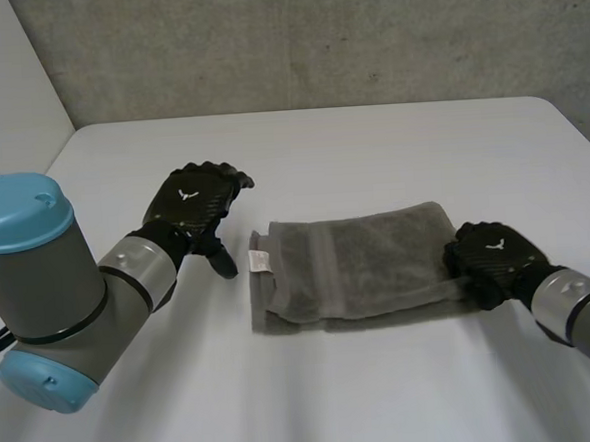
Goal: Fold the towel.
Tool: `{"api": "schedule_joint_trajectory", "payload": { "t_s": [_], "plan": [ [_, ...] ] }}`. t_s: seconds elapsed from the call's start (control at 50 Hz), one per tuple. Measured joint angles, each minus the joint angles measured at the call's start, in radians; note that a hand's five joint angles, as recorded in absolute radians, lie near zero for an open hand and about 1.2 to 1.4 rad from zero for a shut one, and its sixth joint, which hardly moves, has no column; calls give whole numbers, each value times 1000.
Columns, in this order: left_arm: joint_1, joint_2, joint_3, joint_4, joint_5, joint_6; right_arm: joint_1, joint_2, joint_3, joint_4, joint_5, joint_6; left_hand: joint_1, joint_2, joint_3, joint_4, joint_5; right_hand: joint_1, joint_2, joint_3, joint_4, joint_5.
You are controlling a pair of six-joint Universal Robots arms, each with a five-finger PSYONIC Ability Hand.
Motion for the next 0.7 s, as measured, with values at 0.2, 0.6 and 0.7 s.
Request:
{"api": "schedule_joint_trajectory", "payload": {
  "t_s": [0.2,0.6,0.7],
  "plan": [
    [23,5,-21,-7,0,0,-44,-132,-40,142,-31,-138,0,0,0,0,0,4,0,0,0,1],
    [48,21,-20,-5,-2,-1,389,-75,-361,191,4,-160,0,0,0,0,0,9,10,0,0,6],
    [49,26,-20,-3,-2,-1,566,63,-453,191,46,-165,0,0,0,0,0,9,10,0,0,6]
  ]
}}
